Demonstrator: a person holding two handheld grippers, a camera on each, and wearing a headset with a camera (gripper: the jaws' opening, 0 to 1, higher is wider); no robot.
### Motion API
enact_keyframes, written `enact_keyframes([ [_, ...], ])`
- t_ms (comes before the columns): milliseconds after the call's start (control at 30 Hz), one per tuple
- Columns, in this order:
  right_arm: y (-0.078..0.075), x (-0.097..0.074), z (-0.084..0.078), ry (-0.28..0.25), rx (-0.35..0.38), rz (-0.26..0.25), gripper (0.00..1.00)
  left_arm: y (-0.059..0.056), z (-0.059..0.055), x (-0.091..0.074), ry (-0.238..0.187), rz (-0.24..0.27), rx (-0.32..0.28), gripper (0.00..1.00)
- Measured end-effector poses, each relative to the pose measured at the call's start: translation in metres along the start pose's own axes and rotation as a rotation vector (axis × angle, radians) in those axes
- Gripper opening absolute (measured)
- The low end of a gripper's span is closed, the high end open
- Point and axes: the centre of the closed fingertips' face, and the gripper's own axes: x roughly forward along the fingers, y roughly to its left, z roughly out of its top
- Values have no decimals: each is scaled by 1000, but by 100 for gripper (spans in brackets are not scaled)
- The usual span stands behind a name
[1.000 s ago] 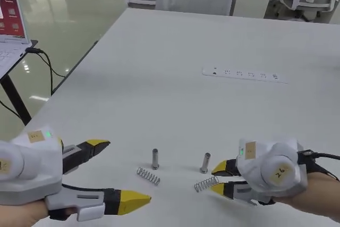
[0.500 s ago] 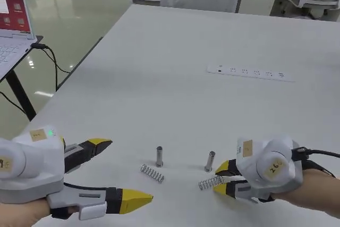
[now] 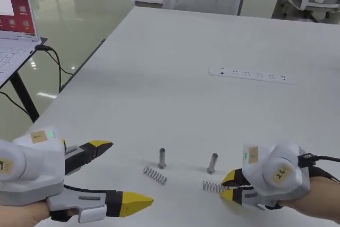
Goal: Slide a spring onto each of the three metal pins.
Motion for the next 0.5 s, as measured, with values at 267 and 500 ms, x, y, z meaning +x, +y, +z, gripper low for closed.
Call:
enact_keyframes([
  [267,1,-18,3,-33,26,-25,8,-11,0,7,10,-37,22,93],
  [500,3,-35,7,-46,1,-41,8,-14,-4,9,28,-45,44,93],
])
